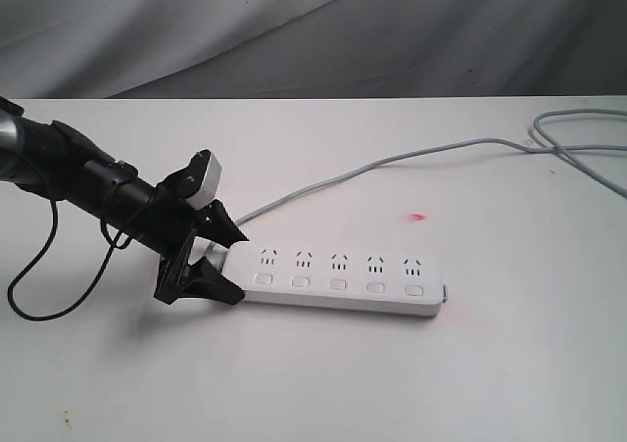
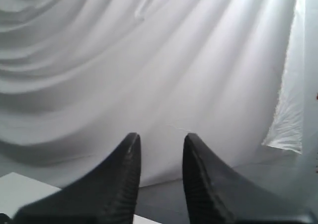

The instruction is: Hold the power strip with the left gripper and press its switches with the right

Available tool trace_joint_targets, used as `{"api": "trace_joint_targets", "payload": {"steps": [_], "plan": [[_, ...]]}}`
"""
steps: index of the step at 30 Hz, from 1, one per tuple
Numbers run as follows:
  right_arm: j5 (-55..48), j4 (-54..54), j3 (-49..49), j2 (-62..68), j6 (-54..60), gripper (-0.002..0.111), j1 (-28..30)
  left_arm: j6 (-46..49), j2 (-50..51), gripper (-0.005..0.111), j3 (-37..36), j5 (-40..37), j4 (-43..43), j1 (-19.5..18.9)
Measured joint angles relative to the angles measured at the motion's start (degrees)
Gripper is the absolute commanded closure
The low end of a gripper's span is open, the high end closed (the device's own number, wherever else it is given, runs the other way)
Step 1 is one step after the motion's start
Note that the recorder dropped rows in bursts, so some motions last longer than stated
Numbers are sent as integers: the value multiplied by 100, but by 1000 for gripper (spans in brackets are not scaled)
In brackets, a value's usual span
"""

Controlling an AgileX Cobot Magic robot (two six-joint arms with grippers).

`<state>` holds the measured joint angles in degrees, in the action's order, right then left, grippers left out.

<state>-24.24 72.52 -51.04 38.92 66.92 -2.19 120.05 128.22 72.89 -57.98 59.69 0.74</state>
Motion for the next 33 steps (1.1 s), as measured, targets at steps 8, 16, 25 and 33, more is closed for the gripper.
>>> {"api": "trace_joint_targets", "payload": {"steps": [8,16,25,33], "plan": [[-1345,-68,0,-766,-153,93,0,0,0,66,0,0,0,0],[-1516,-303,0,-1451,-157,93,0,0,0,66,0,0,0,0],[-1516,-412,0,-1667,-157,93,0,0,0,66,0,0,0,0],[-1516,-433,0,-1667,-157,93,0,0,0,66,0,0,0,0]]}}
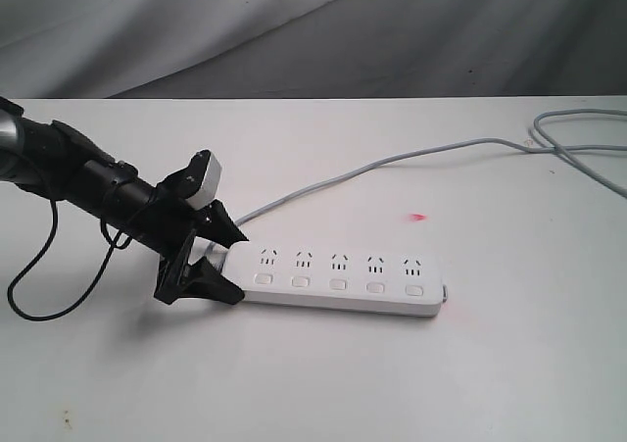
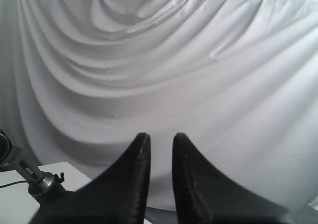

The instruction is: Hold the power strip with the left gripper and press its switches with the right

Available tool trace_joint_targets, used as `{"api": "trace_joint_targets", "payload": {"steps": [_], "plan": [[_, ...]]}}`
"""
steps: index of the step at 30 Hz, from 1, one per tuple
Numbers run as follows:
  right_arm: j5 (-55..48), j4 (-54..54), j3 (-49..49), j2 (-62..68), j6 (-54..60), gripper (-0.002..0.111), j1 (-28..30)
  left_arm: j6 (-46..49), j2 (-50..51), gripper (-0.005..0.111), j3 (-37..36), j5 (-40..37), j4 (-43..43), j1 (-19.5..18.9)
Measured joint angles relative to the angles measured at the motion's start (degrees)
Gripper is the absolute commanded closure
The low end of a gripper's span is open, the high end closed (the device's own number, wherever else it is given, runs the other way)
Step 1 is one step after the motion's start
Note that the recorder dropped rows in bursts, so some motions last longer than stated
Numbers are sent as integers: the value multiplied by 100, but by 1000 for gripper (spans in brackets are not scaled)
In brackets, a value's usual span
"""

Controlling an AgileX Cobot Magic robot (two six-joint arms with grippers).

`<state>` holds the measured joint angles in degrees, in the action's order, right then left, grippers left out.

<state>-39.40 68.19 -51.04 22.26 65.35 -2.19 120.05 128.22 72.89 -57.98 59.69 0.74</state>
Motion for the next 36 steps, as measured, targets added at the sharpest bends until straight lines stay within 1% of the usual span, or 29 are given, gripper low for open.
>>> {"api": "trace_joint_targets", "payload": {"steps": [4,8,10,12,14,18,20,25,26,29,36], "plan": [[105,-107,0,0,0,93,0,0,0,66,0,0,0,0],[473,-64,0,0,-30,93,0,0,0,66,0,0,0,0],[774,2,0,0,-285,93,0,0,0,66,0,0,0,0],[1152,-46,0,0,-887,93,0,0,0,66,0,0,0,0],[1480,-472,0,0,-1755,93,0,0,0,66,0,0,0,0],[1686,-1891,0,0,-3574,93,124,0,0,66,0,0,0,0],[1577,-2621,0,0,-4316,93,316,0,0,66,0,0,0,0],[1047,-4209,0,0,-5663,93,798,0,0,66,0,0,0,0],[921,-4508,0,0,-5816,93,898,0,0,66,0,0,-4,0],[721,-4952,63,0,-6020,93,1053,0,0,66,0,0,-4,0],[756,-5275,745,0,-6078,93,1098,0,0,66,0,0,-4,0]]}}
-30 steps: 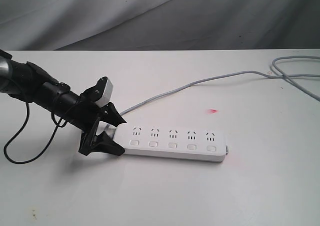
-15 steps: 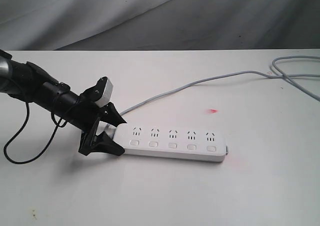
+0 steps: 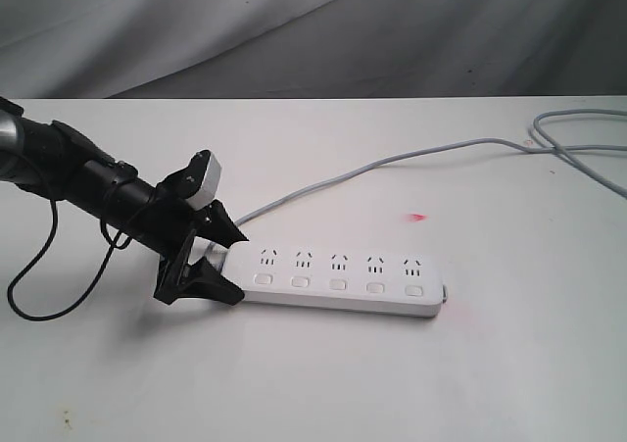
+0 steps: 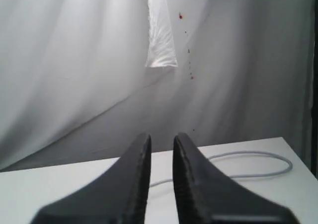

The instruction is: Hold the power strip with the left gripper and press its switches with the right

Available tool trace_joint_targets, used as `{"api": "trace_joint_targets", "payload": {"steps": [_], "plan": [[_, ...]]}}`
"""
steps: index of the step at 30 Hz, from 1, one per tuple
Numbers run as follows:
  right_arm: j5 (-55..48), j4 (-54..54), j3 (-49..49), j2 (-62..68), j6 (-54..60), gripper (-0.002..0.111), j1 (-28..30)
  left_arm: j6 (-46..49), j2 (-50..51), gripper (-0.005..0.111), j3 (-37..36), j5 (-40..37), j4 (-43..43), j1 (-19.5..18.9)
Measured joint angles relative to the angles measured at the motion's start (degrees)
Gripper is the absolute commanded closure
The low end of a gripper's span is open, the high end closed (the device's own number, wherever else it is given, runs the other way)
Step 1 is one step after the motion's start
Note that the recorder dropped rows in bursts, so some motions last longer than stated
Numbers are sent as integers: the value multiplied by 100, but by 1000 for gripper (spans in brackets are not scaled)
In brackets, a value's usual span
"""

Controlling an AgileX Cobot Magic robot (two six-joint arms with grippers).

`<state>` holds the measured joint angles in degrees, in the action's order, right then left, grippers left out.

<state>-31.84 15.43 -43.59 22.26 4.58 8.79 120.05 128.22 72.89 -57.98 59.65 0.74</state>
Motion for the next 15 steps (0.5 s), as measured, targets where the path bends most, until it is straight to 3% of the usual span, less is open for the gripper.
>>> {"api": "trace_joint_targets", "payload": {"steps": [15], "plan": [[1446,-229,2125,0,-339,93,0,0,0,66,0,0,0,0]]}}
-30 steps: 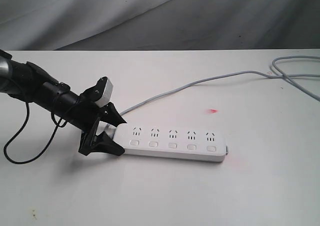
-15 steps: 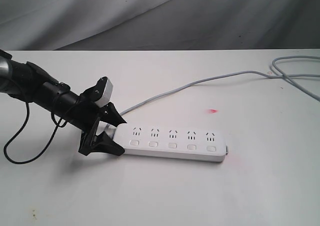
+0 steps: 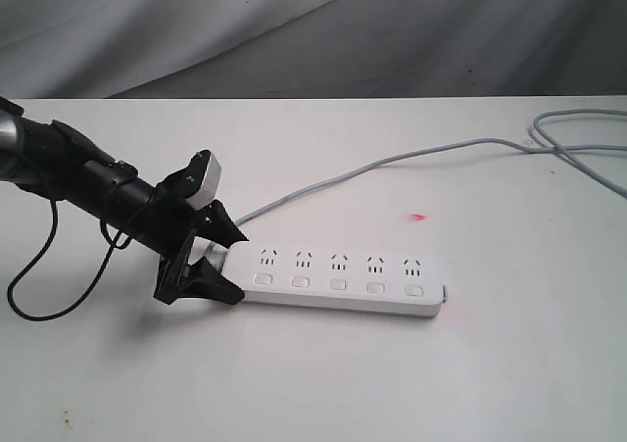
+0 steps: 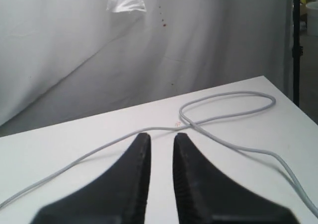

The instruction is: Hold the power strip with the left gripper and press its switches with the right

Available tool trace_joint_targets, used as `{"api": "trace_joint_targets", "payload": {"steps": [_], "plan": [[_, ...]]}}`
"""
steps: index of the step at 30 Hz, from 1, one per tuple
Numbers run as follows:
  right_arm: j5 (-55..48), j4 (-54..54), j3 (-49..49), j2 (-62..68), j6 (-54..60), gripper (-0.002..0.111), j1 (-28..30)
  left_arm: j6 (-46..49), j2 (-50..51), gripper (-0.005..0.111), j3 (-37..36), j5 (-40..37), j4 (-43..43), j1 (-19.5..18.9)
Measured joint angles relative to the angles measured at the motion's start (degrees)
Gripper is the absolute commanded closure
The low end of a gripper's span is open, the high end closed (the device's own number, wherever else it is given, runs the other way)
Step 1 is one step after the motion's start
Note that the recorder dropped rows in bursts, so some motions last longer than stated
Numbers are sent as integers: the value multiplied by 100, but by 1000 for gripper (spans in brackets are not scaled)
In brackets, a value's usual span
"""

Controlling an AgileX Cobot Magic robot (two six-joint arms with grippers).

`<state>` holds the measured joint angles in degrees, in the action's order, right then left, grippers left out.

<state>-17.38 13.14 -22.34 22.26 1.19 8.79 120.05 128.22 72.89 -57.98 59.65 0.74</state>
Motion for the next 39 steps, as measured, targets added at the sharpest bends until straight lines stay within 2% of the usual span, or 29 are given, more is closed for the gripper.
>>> {"api": "trace_joint_targets", "payload": {"steps": [8,12,18,24,39], "plan": [[19,-301,407,0,2,93,0,0,0,66,0,0,0,0],[-95,-623,514,-488,2,93,38,0,0,66,0,0,0,0],[-108,-736,1517,-1859,2,93,38,0,0,66,0,0,0,0],[-173,-736,2096,-1982,-12,93,38,0,0,66,0,0,0,0],[-252,-736,2211,-2195,-34,93,38,0,0,66,0,0,-10,0]]}}
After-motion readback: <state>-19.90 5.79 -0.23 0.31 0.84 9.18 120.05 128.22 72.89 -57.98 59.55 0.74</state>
